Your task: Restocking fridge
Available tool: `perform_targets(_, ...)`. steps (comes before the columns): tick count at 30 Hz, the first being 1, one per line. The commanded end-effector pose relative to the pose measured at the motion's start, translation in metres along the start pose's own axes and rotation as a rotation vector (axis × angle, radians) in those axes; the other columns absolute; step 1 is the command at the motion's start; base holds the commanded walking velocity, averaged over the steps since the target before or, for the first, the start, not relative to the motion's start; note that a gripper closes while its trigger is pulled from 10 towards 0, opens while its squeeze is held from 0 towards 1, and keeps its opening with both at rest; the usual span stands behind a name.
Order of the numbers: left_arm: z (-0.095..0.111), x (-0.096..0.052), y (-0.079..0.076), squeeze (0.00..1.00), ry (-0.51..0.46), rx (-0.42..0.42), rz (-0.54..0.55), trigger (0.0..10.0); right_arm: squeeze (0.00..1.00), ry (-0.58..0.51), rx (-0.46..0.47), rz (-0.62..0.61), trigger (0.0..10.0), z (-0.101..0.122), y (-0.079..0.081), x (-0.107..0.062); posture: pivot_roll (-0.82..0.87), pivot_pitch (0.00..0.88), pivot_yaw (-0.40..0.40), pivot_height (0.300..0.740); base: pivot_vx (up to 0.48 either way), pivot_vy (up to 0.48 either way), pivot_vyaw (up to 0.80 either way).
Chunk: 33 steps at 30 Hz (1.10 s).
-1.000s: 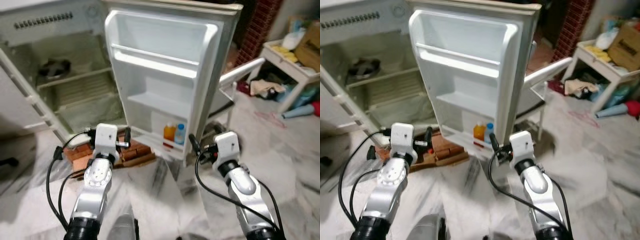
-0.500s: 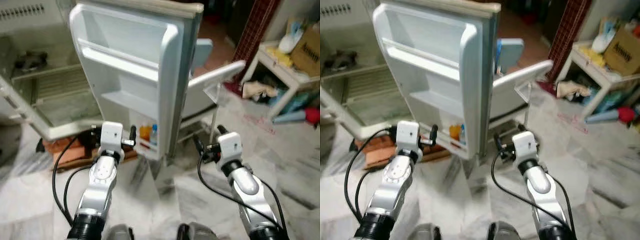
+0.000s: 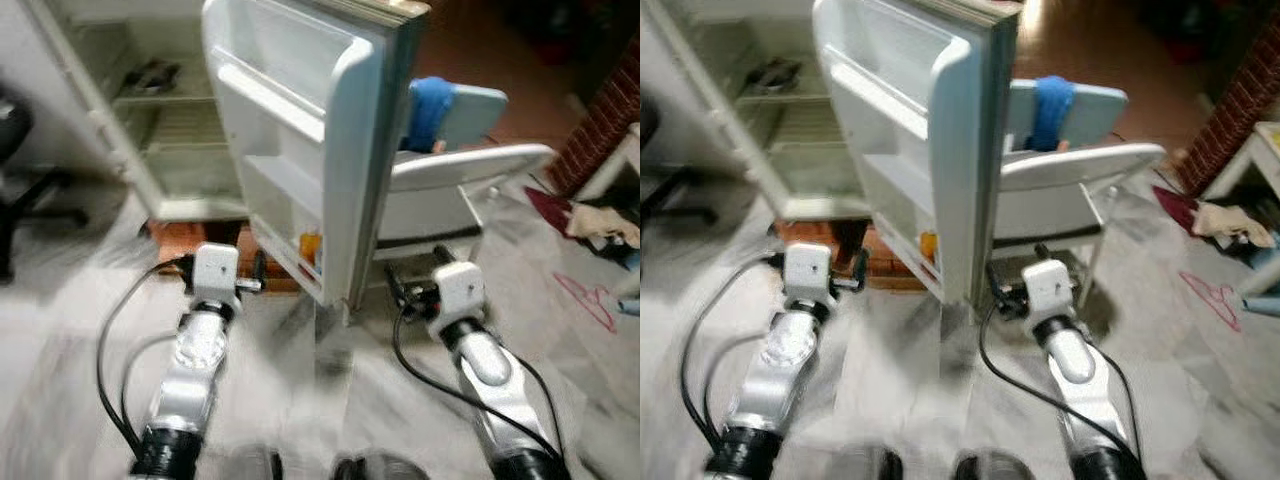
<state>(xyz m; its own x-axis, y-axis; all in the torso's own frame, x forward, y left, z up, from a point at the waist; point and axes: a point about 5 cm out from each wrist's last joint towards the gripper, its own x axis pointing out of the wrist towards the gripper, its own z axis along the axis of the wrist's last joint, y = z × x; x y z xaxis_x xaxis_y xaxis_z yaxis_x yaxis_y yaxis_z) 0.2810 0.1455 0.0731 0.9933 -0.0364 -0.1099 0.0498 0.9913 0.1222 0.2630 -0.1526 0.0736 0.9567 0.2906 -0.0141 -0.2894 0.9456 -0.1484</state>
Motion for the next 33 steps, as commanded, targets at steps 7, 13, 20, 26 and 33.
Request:
perform_targets(7,0.0039,-0.0018,0.0028,0.0,-0.026,-0.026,-0.006,10.0,0.0,-0.007,0.009,-0.016,10.0,0.0007,-0.0003,0.0015,-0.02,0.083,0.011,0.74,0.209,0.0,0.19)
perform_targets(13,0.0036,-0.0026,0.0032,0.0,-0.026,-0.03,-0.01,10.0,0.0,-0.009,0.012,-0.018,10.0,0.0007,-0.0001,0.0025,-0.01,0.082,0.012,0.74,0.414,0.0,0.0)
perform_targets(20,0.0036,-0.0027,0.0022,0.0,-0.026,-0.036,-0.02,10.0,0.0,-0.012,0.011,-0.024,10.0,0.0009,-0.0002,0.0026,-0.02,0.084,0.015,0.74,0.436,0.0,0.0)
perform_targets(26,0.0019,-0.0014,0.0012,0.0,-0.007,-0.034,-0.008,10.0,0.0,-0.013,0.011,-0.03,10.0,0.001,-0.0009,0.0025,-0.02,0.083,0.013,0.74,0.349,0.0,0.0)
perform_targets(33,0.0012,-0.0021,0.0023,0.0,0.0,-0.043,0.018,10.0,0.0,-0.015,0.01,-0.029,10.0,0.0011,-0.0008,0.0028,-0.01,0.083,0.013,0.74,0.0,0.0,0.0)
